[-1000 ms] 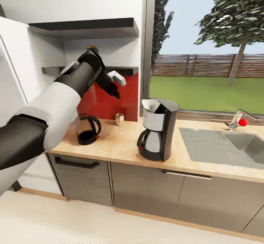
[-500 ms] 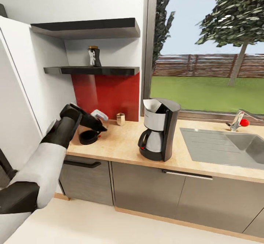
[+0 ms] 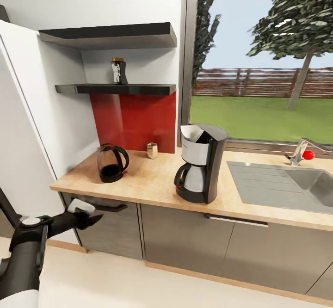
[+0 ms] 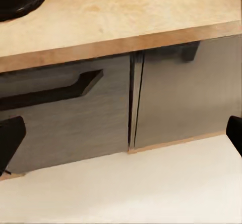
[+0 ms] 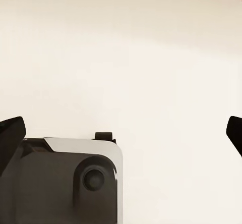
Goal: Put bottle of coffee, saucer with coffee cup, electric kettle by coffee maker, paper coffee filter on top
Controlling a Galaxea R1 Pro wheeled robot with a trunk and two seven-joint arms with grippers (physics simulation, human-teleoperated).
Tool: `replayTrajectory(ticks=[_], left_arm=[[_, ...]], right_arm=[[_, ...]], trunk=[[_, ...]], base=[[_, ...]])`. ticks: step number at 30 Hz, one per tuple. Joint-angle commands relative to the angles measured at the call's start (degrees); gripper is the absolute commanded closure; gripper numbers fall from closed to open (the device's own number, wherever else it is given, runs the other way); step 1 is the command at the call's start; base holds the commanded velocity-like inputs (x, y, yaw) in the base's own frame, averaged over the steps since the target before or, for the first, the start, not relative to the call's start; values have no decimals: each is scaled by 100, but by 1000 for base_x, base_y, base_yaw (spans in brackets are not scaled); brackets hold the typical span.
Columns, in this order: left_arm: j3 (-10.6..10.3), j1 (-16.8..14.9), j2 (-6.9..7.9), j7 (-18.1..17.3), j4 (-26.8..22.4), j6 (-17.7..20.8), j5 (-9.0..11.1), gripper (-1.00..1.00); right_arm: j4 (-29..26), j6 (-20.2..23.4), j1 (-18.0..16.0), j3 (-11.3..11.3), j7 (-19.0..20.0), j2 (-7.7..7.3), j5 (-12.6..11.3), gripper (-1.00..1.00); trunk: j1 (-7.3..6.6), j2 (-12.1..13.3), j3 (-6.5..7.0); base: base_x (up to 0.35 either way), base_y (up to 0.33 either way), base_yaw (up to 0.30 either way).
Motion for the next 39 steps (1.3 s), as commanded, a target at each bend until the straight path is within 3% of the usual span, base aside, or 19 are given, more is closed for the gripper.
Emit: replayTrajectory(ticks=[1, 2, 6, 10, 11, 12, 14, 17, 18, 21, 22, 30, 39], left_arm=[[292, 321, -1, -39, 19, -333, -1, -100], [484, 584, -1, -33, 48, -647, 13, -100], [885, 1074, -17, 23, 326, -1324, 31, -100], [1346, 1241, -23, 65, 1014, -1926, 15, -100], [1853, 1279, -12, 255, 1722, -2354, -12, -100], [1922, 1282, -11, 326, 1840, -2418, -20, -100], [2125, 1294, -4, 902, 2407, -2780, -46, -100], [2193, 1345, -6, 1632, 2986, -3023, -61, -100], [2190, 1371, -3, 2129, 3375, -3090, -86, -100], [2185, 1387, 0, 2714, 3796, -3183, -135, -100], [2166, 1397, 1, 3725, 4481, -3302, -293, -100], [2158, 1398, -24, 4475, 4956, -3327, -431, -100], [2163, 1398, -31, 4494, 4966, -3327, -419, -100]], right_arm=[[4, -22, -4, 1, -7, 0, 4, -100], [4, -24, -4, 1, -7, 0, 4, -100], [4, -25, -4, 1, -7, 0, 5, -100], [4, -26, -4, 1, -7, 0, 5, -100], [3, -31, -4, 1, -7, 0, 5, -100], [3, -37, -4, 1, -7, 0, 5, -100], [8, -98, -4, 1, -7, 0, 5, -100], [11, -154, -4, 1, -7, 0, 2, -100], [4, -176, -4, -2, -7, 0, -10, -100], [-3, -191, -4, -5, -4, 0, -26, -100], [-13, -194, -4, -7, 0, 7, -37, -100], [-18, -193, -4, -8, 1, 9, -32, -100], [-22, -193, -4, -8, 2, 0, -30, -100]], trunk=[[4, -12, -10], [4, -12, -10], [4, -12, -10], [4, -12, -10], [4, -12, -10], [4, -12, -10], [4, -12, -10], [4, -12, -10], [4, -12, -10], [4, -12, -10], [4, -12, -10], [4, -12, -10], [4, -12, -10]], base=[[0, 0, 0], [0, 0, 0], [0, 0, 0], [0, 0, 0], [0, 0, 0], [0, 0, 0], [0, 0, 0], [0, 0, 0], [0, 0, 0], [0, 0, 0], [0, 0, 0], [11, 21, 0], [78, 268, -189]])
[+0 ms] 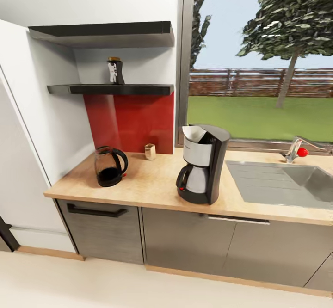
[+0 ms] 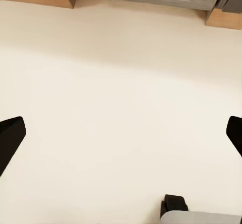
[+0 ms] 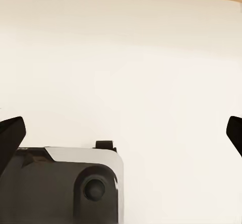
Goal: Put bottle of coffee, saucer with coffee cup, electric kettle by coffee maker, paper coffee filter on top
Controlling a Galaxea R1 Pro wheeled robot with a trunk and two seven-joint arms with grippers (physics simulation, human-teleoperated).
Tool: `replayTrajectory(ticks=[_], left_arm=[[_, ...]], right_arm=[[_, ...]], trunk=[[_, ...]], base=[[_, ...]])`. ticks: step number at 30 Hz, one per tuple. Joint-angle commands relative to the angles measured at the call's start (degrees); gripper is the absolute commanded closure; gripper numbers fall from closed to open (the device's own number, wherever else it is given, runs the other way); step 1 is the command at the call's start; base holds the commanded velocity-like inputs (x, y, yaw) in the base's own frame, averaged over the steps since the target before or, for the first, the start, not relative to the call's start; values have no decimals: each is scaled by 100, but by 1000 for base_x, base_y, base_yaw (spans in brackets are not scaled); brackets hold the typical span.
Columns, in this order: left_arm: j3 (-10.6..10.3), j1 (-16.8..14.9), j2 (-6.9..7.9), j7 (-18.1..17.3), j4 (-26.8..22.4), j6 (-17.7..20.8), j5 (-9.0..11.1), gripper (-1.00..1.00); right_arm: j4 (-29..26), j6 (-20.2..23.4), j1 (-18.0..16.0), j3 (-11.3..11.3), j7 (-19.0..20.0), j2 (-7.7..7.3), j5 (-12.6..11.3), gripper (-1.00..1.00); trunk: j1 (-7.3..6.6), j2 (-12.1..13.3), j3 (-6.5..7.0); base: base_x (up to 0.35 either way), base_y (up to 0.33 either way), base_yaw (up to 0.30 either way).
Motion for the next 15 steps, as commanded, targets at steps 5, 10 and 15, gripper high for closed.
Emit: replayTrajectory(ticks=[5, 10, 15], left_arm=[[47, -8, 4, -35, 2, -48, -60, -100], [55, -8, 4, -35, 2, -49, -60, -100], [56, -8, 5, -35, 2, -49, -48, -100]], right_arm=[[4, -22, -5, 0, -6, 0, 2, -100], [-3, -27, -5, 0, -6, 0, 2, -100], [-5, -27, -5, 0, -6, 0, 2, -100]], trunk=[[3, -12, -12], [3, -12, -12], [3, -12, -12]], base=[[6, 307, -273], [1, 309, -124], [0, 309, -13]])
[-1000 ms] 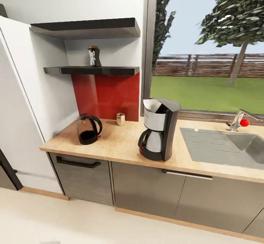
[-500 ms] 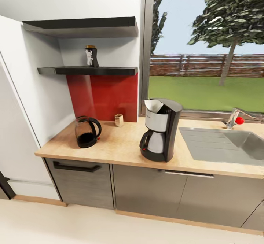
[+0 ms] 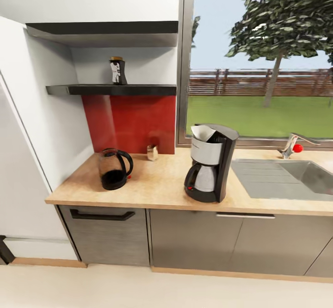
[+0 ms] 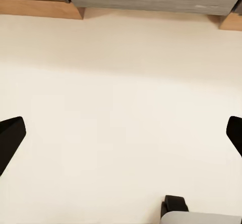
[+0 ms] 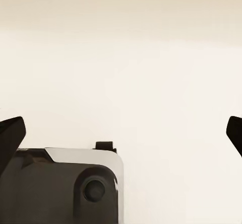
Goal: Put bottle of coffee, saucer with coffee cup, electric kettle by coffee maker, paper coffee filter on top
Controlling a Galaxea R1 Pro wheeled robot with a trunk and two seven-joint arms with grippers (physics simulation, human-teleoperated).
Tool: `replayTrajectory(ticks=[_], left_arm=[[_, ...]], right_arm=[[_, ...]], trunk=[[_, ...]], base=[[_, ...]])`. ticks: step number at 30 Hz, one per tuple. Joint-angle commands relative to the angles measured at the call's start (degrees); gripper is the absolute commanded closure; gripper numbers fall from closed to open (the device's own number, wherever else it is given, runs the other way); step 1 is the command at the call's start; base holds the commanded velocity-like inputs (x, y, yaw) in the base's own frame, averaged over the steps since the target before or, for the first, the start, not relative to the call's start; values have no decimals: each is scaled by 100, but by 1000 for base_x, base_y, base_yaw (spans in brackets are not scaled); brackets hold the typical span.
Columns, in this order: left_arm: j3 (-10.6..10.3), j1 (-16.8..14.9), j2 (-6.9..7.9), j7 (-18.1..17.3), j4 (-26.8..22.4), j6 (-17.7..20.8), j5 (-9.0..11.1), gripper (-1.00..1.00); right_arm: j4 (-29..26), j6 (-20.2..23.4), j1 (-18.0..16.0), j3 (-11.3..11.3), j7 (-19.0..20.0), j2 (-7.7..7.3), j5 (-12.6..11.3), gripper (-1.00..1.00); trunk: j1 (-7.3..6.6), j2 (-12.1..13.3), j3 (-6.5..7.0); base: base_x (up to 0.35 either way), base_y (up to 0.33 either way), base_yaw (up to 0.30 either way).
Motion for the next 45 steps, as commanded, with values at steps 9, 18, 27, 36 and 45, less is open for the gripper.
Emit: replayTrajectory(ticks=[9, 18, 27, 36, 45], left_arm=[[61, -10, 2, -26, -5, -40, -31, -100], [42, -10, -32, -31, 3, -40, -79, -100], [41, -13, -72, -34, -9, -43, -74, -100], [-23, -96, -248, -57, -281, -680, -33, -100], [-453, -596, -1109, -82, -1608, -2282, 275, -100]], right_arm=[[2, -24, -4, 0, -6, 0, 2, -100], [2, -27, -4, 0, -8, -9, 6, -100], [1, -29, -4, 0, -14, -9, 10, -100], [2, -29, -4, 3, -15, -9, 20, -100], [10, -31, -4, 20, -15, -14, 36, -100]], trunk=[[3, -12, -12], [3, -12, -12], [3, -12, -12], [3, -12, -12], [3, -12, -12]], base=[[0, 313, -1], [0, 135, -167], [0, 6, -225], [0, 0, -29], [0, 0, -1]])
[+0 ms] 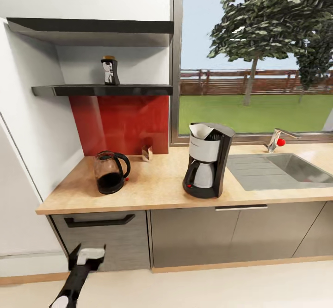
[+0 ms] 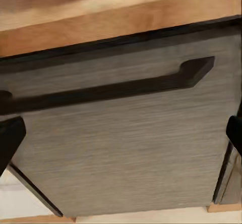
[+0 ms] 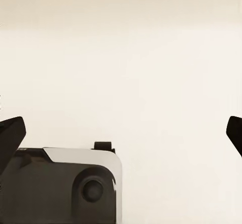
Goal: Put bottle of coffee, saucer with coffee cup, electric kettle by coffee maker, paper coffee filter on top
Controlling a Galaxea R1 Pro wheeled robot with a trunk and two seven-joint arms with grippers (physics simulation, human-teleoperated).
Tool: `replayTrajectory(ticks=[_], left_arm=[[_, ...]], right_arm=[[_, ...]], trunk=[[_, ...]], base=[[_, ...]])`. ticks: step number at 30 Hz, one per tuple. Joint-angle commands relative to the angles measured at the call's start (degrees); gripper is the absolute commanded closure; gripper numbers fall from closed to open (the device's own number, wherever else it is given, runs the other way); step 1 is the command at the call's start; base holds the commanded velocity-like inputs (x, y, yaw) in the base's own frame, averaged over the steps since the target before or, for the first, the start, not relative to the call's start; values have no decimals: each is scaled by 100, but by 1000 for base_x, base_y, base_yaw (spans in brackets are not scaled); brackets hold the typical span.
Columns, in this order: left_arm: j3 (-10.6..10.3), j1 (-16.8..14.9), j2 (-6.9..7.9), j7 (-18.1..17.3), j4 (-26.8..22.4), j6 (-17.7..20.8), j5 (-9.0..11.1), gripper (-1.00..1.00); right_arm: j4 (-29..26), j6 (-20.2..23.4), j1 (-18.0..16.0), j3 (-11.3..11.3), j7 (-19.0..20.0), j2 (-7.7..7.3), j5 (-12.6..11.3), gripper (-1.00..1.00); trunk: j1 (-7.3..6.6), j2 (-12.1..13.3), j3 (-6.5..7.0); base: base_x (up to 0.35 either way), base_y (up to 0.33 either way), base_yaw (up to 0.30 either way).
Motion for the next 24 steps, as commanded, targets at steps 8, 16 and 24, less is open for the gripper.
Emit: replayTrajectory(ticks=[8, 16, 24], left_arm=[[-2937, -648, -102, 1419, -1467, -59, 1442, -100], [-3579, -1853, -105, 1858, -1909, 981, 1530, -100], [-3792, -4089, -105, 2077, -1970, 2651, 1540, -100]], right_arm=[[30, -17, -4, 26, -7, 4, 14, -100], [37, -14, -4, 30, -7, 7, 22, -100], [41, -13, -4, 35, -7, 10, 23, -100]], trunk=[[3, -12, -13], [3, -12, -13], [3, -12, -13]], base=[[0, 0, 0], [0, 0, 0], [0, 0, 0]])
